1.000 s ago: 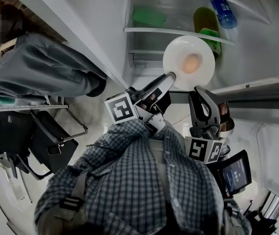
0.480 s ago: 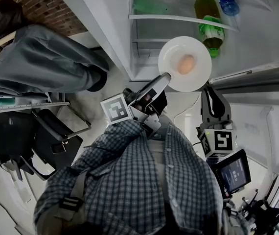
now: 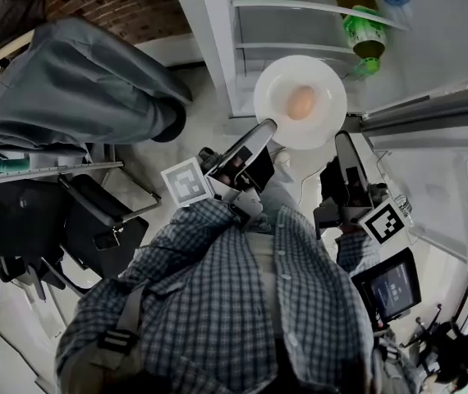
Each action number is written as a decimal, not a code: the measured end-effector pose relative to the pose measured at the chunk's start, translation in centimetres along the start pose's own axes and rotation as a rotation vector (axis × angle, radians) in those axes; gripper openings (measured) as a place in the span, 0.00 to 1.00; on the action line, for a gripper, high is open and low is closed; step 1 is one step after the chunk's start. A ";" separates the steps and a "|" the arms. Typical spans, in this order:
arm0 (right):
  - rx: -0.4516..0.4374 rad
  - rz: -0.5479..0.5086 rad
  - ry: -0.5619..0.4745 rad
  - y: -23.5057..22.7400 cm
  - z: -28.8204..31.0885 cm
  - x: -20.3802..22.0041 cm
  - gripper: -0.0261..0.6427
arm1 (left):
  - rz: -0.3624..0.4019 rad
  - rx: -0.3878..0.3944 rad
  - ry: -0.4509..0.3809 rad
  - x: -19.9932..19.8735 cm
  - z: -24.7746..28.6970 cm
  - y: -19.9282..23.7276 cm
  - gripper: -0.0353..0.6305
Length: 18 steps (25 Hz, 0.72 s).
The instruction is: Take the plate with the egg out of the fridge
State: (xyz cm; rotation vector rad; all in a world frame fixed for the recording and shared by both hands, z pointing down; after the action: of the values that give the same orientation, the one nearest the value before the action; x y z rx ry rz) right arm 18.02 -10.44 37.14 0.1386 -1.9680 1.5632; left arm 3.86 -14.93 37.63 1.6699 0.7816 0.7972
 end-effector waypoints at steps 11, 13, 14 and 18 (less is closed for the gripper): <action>-0.069 0.128 0.014 2.2 1.8 4.7 0.12 | -0.036 0.009 0.005 -0.8 -4.3 -0.1 0.12; -0.077 0.141 0.008 2.3 1.9 4.7 0.12 | -0.052 0.011 0.004 -0.6 -4.3 0.0 0.12; -0.079 0.142 0.005 2.4 2.0 4.6 0.12 | -0.062 0.013 0.001 -0.6 -4.3 0.0 0.12; -0.083 0.148 0.008 2.8 2.3 4.7 0.12 | -0.074 0.020 -0.015 -0.8 -4.6 -0.1 0.12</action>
State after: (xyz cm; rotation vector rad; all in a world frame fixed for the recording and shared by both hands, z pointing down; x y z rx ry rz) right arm 12.06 -10.36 36.91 -0.0479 -2.0737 1.5672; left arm -0.42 -13.11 38.41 1.6532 0.8389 0.7265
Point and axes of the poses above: the fingertips, and each gripper's own axes: z forward along the fingers, y to its left, x out of its underside, the point moved 1 cm from there along -z, backward along the fingers, and after that the axes turned 7 degrees about -x, right-handed, at the moved point
